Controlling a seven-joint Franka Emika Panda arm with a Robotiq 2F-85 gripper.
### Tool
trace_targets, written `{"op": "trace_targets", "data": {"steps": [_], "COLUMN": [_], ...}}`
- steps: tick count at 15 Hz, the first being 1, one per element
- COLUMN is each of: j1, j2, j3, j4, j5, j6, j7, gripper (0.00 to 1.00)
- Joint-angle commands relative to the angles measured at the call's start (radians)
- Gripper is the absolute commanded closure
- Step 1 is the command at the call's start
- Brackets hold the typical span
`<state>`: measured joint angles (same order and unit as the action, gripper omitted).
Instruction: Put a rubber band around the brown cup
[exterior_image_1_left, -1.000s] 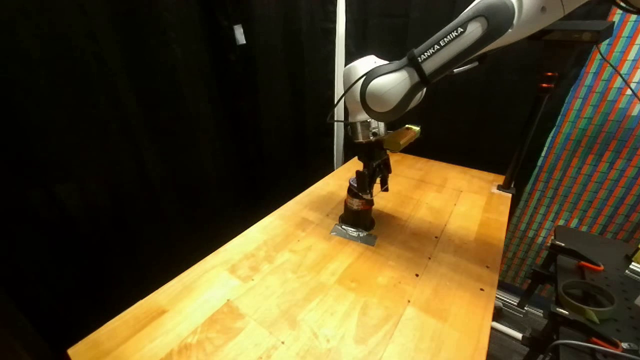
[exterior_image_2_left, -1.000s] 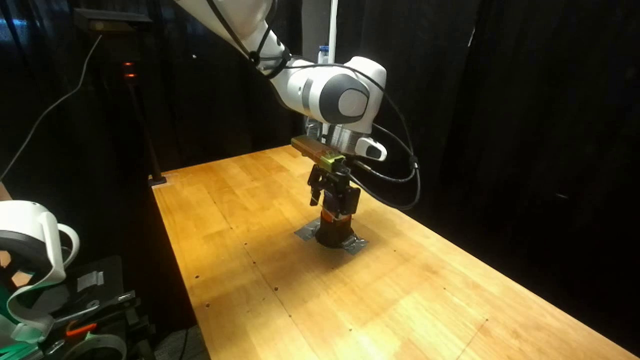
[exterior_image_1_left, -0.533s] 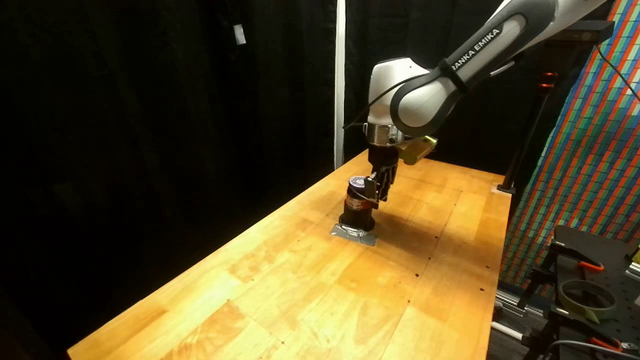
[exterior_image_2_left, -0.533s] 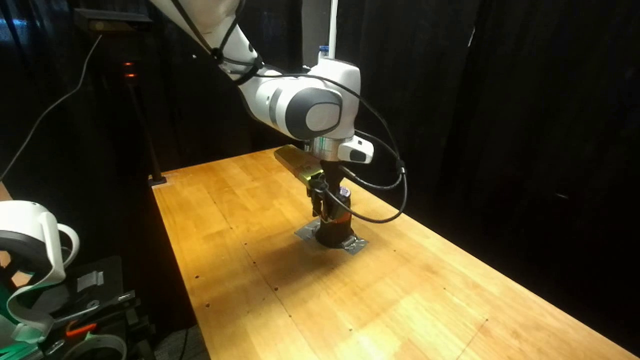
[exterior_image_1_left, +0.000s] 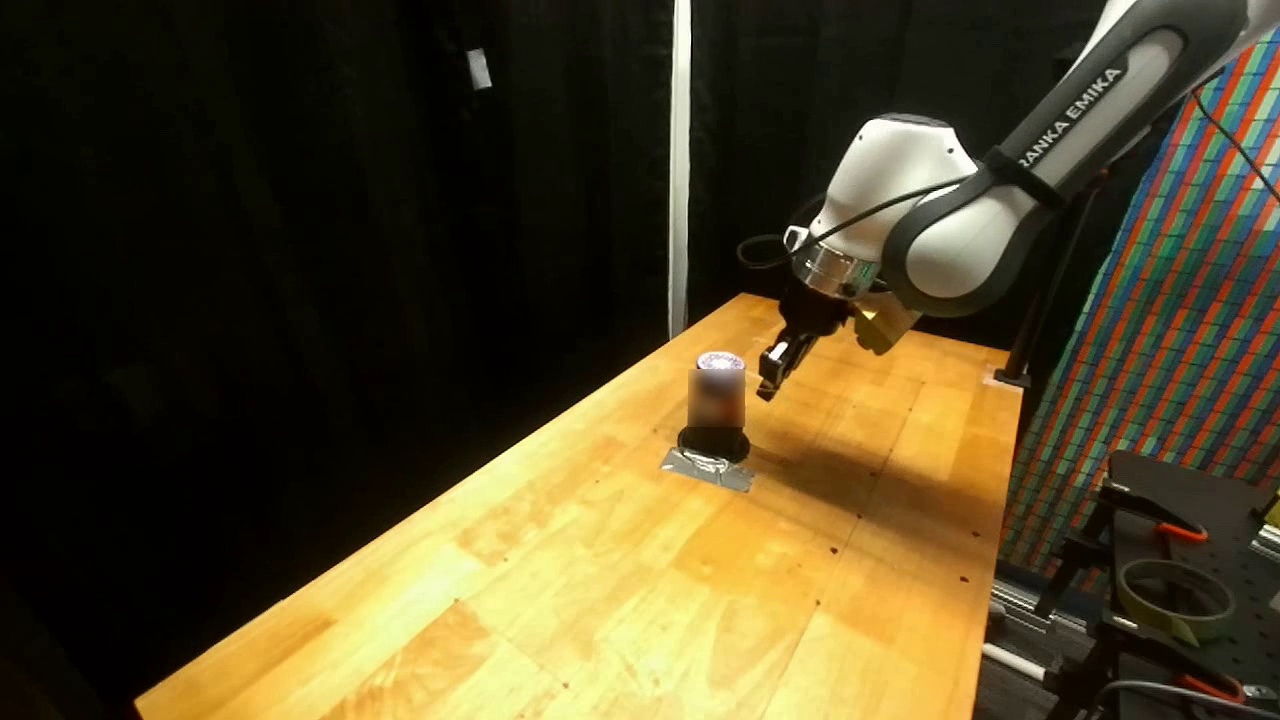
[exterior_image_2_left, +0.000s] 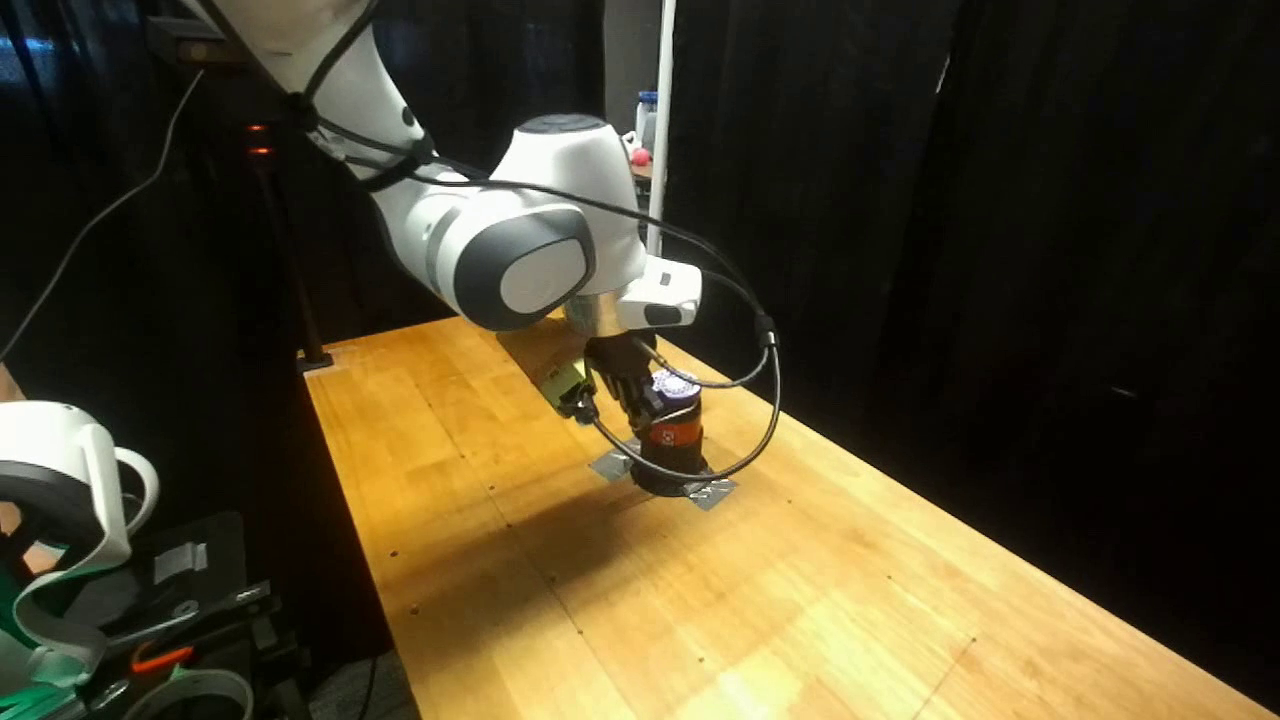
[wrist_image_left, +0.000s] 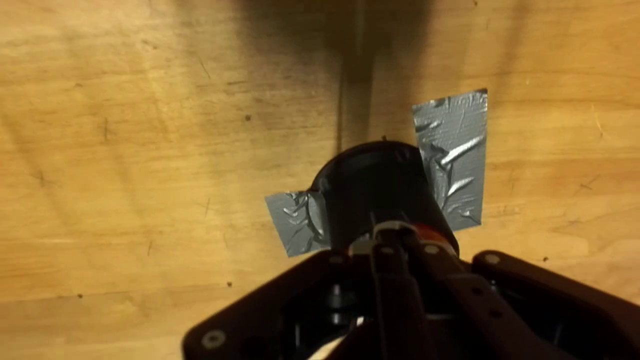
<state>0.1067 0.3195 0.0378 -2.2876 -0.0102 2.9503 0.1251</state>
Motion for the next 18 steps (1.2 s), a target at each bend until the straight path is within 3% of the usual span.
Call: {"op": "trace_targets", "data": {"steps": [1, 6, 11, 13, 14, 16, 18], "j1": [0.041, 0.097, 0.054, 0.039, 0.016, -0.033, -0.155], "j2": [-0.063, 0.002, 0.096, 0.095, 0.062, -0.007, -0.050], "j3": [-0.038, -0.090, -0.021, -0.004, 0.014, 0.050, 0.147], "j4": [-0.142, -0.211, -0.237, -0.244, -0.257, -0.277, -0.269], "j5": [-0.020, 0.032, 0.060, 0.040, 0.000, -0.055, -0.215], "j6": [0.279, 0.693, 0.944, 0.917, 0.820, 0.610, 0.440], "j7": [0.024, -0.008, -0.057, -0.051, -0.030, 0.003, 0.095], "gripper": [0.95, 0.94, 0.94, 0.93, 0.68, 0.60, 0.44]}}
